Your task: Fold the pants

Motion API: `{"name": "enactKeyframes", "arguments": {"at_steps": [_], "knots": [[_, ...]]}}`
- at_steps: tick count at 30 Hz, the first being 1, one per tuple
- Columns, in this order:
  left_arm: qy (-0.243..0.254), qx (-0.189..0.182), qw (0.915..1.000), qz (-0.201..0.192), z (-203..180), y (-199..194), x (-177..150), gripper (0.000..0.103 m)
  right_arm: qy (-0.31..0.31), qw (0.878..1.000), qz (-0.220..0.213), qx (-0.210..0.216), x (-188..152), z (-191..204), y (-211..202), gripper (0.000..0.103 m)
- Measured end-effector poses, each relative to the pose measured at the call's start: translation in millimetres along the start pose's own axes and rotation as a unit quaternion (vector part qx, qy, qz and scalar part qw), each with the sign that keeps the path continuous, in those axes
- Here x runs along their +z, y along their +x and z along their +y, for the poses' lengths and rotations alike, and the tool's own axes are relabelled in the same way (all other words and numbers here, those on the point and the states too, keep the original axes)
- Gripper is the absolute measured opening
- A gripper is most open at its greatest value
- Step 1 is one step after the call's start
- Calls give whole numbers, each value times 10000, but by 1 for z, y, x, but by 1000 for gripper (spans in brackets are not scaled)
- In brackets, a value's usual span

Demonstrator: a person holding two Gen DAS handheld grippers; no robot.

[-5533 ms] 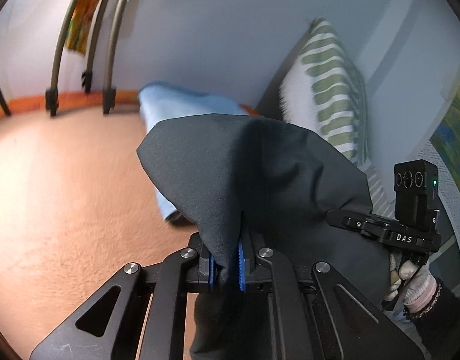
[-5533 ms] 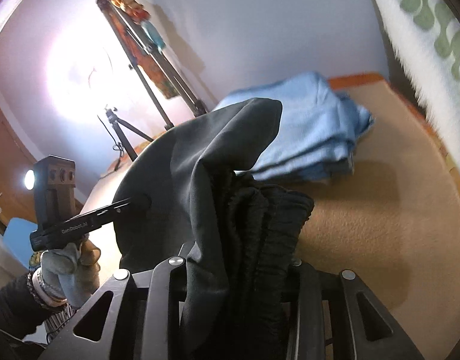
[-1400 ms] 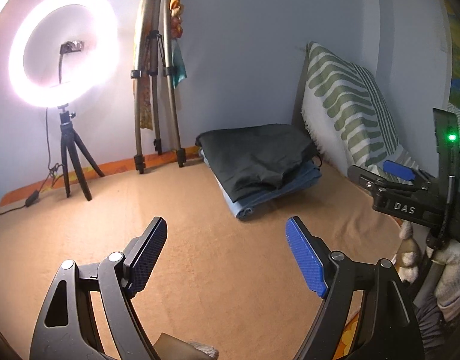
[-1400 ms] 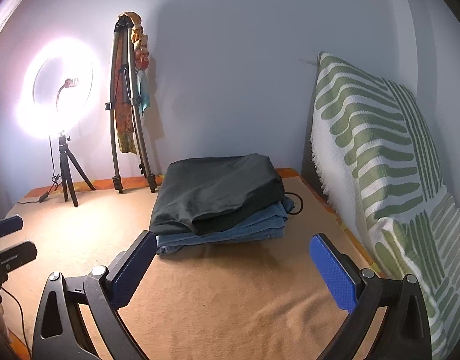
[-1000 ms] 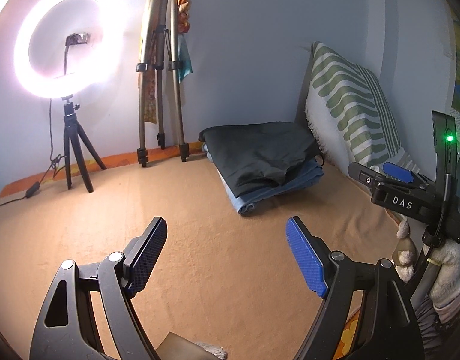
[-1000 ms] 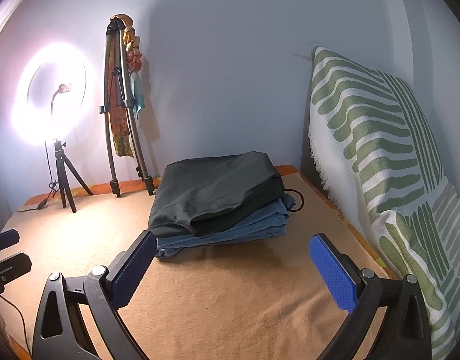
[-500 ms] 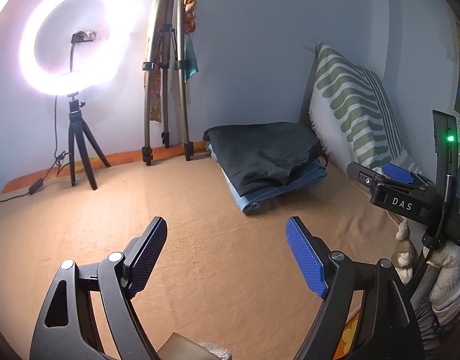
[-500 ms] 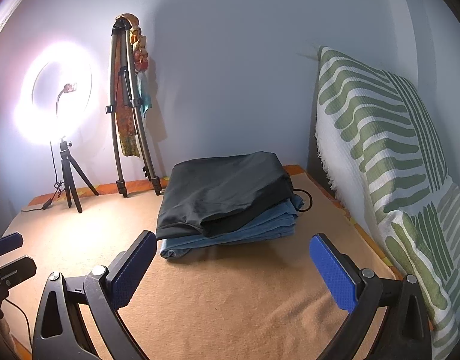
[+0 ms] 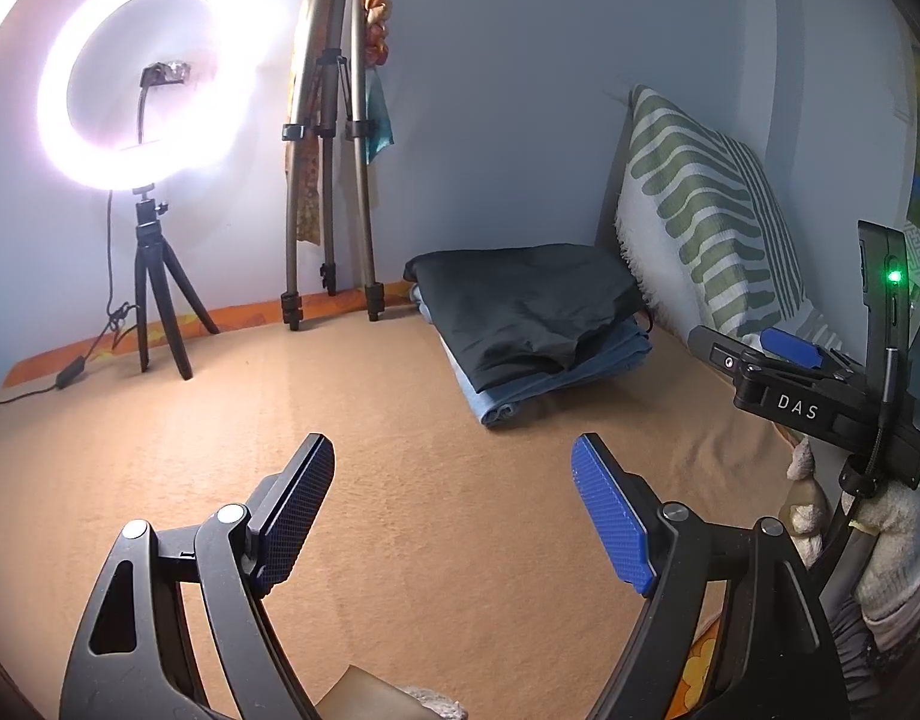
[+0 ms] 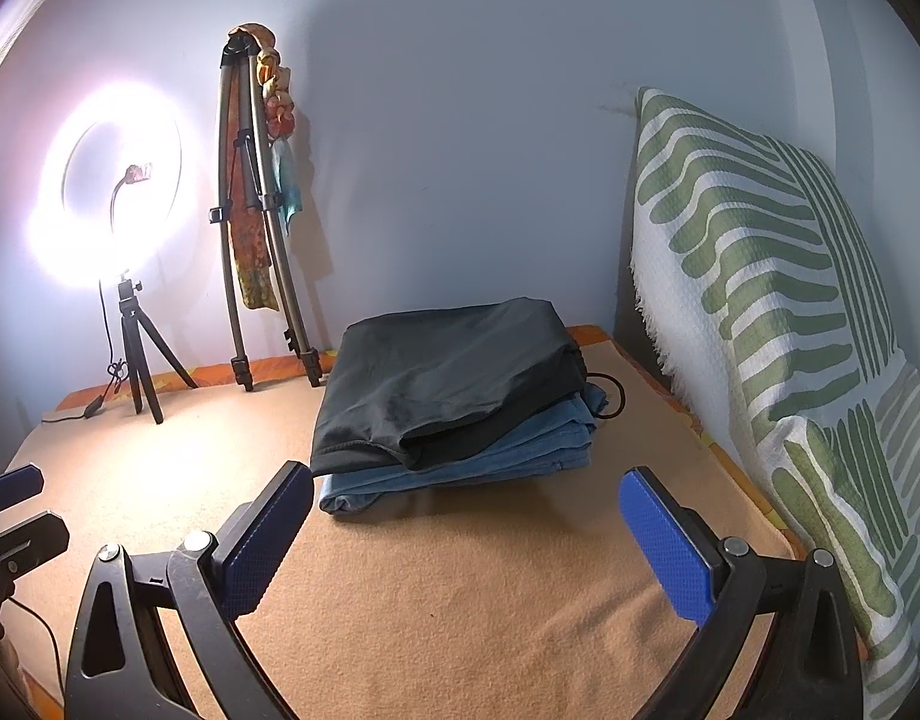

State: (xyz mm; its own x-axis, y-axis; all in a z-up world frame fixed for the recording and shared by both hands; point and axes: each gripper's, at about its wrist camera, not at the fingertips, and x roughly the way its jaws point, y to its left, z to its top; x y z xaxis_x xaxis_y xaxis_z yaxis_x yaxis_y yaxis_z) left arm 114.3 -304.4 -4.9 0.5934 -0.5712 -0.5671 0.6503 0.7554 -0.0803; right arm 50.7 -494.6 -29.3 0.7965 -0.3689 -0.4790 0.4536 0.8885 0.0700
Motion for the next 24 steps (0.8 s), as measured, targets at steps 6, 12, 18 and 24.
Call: {"name": "enactKeyframes", "arguments": {"at_steps": [6,12,18,24], "knots": [[9,-3,10000,1,0,0,0,82,15,10000,27,24,-1,-2,2,103],[17,-15,10000,12,-1,0,-1,82,-13,10000,25,39,-1,0,2,103],[10,-22,10000,8,-1,1,-1,82,-3,10000,44,47,-2,0,2,103],[15,-14,10000,5,-1,0,-1,82,-6,10000,61,51,-2,1,3,103]]}}
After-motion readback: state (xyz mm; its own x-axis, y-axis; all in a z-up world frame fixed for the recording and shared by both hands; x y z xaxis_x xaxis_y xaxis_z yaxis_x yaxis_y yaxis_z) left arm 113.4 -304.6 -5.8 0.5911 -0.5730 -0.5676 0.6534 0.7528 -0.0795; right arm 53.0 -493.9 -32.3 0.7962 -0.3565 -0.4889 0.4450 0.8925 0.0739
